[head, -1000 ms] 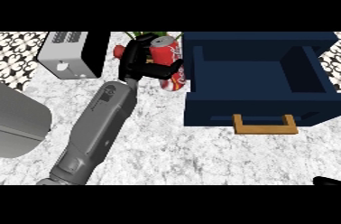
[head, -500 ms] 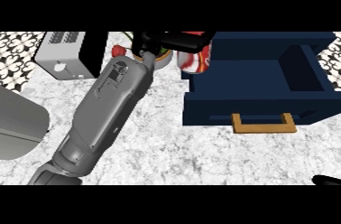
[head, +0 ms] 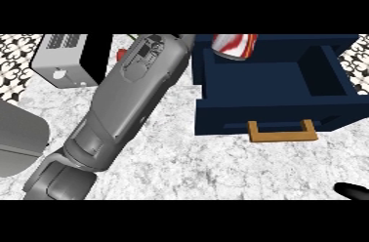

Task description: Pick up the can, place it into the drawer and close the drawer

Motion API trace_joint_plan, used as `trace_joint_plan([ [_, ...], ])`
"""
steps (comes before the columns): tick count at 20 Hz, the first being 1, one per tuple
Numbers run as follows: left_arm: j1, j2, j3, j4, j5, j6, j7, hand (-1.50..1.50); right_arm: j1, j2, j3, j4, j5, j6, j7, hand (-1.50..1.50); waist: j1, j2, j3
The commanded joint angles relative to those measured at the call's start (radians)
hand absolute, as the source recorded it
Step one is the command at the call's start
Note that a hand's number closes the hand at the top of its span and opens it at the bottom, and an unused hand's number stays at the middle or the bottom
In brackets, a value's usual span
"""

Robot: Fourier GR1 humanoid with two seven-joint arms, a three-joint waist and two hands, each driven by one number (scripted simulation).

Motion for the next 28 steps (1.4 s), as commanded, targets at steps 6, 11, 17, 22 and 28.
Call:
trace_joint_plan([
  [6,-0.167,-0.002,-0.091,0.226,0.102,0.066,-0.031,1.50,-0.071,-0.053,-0.015,-0.031,-0.040,-0.004,0.088,-1.50,-0.047,0.011,0.001],
  [11,-0.249,-0.002,-0.099,0.319,0.135,0.056,-0.050,1.50,-0.040,-0.008,0.003,0.018,-0.012,-0.003,0.002,-1.50,-0.051,0.015,0.002],
  [17,-0.269,-0.002,-0.159,0.371,0.183,0.171,-0.057,-1.50,-0.074,-0.059,-0.017,-0.004,-0.056,0.018,0.056,-1.50,-0.067,0.014,0.003],
  [22,-0.334,-0.002,-0.186,0.406,0.205,0.232,-0.048,-1.50,-0.111,-0.056,0.010,0.006,-0.026,-0.007,0.091,-1.50,-0.080,0.019,0.003],
  [28,-0.279,-0.002,-0.199,0.421,0.242,0.243,-0.143,-1.50,-0.120,-0.107,0.008,0.055,0.028,0.044,-0.006,-1.50,-0.077,0.025,0.003],
])
